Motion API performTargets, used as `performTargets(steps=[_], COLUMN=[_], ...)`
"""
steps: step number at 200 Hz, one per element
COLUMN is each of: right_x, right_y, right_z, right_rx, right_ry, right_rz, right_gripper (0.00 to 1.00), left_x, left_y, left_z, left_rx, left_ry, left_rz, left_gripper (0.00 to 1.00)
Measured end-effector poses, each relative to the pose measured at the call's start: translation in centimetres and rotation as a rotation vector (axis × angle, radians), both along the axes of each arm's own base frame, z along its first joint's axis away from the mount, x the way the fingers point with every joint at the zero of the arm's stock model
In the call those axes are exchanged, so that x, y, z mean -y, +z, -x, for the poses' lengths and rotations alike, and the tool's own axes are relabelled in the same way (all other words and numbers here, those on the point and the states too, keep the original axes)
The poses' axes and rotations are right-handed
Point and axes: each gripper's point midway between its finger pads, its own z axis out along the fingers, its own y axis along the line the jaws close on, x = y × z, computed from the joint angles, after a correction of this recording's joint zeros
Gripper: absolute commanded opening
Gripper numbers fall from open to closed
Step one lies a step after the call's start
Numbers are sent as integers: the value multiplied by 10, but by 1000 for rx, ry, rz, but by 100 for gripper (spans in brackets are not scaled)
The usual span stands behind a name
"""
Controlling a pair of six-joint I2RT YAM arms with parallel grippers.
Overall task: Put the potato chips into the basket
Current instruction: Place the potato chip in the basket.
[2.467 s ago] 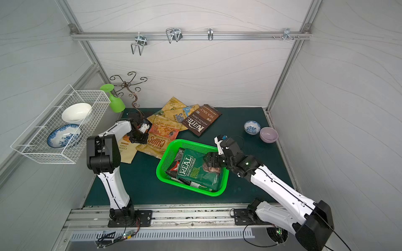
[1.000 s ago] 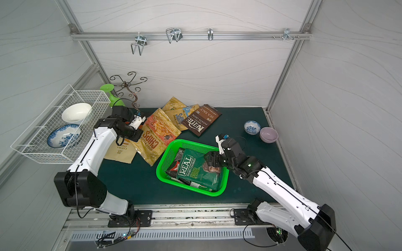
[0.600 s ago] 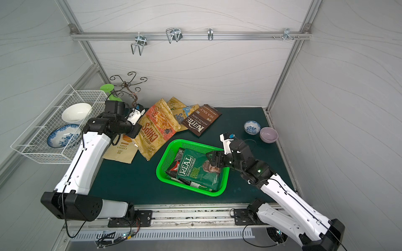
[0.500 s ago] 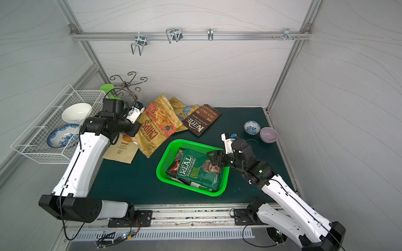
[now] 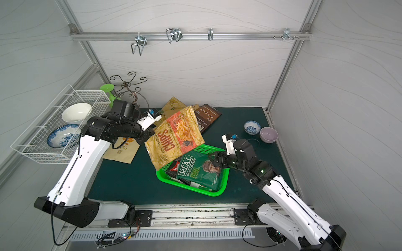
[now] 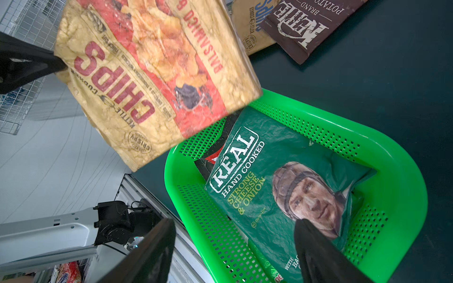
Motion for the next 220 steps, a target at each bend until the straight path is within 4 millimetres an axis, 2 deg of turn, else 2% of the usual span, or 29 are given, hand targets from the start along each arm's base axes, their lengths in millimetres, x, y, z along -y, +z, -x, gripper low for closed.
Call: performTargets(steps=[39, 64, 91, 117, 162, 220], right_x=[4, 8, 13, 17, 22, 28], right_y=[5, 10, 12, 9, 8, 6], right_z=[5, 7, 9, 14, 21, 26], right_rx=[0, 4, 2, -2, -1, -9], right_ry=[10, 9, 3, 2, 0, -11], right_rz=[-24, -42, -55, -58, -57, -45], right_gripper=[80, 80, 80, 80, 80, 80], left_x=[37, 51, 65, 74, 86, 95], left_y=[-9, -28, -47, -57, -66, -69], left_z=[29, 46, 53, 49, 28, 7], left_rx=[-53, -100, -104, -81, -28, 75], left_ry=[-205, -307, -384, -432, -491, -559], left_rz=[48, 54, 34, 14, -8, -47], left_gripper=[0, 0, 0, 0, 0, 0])
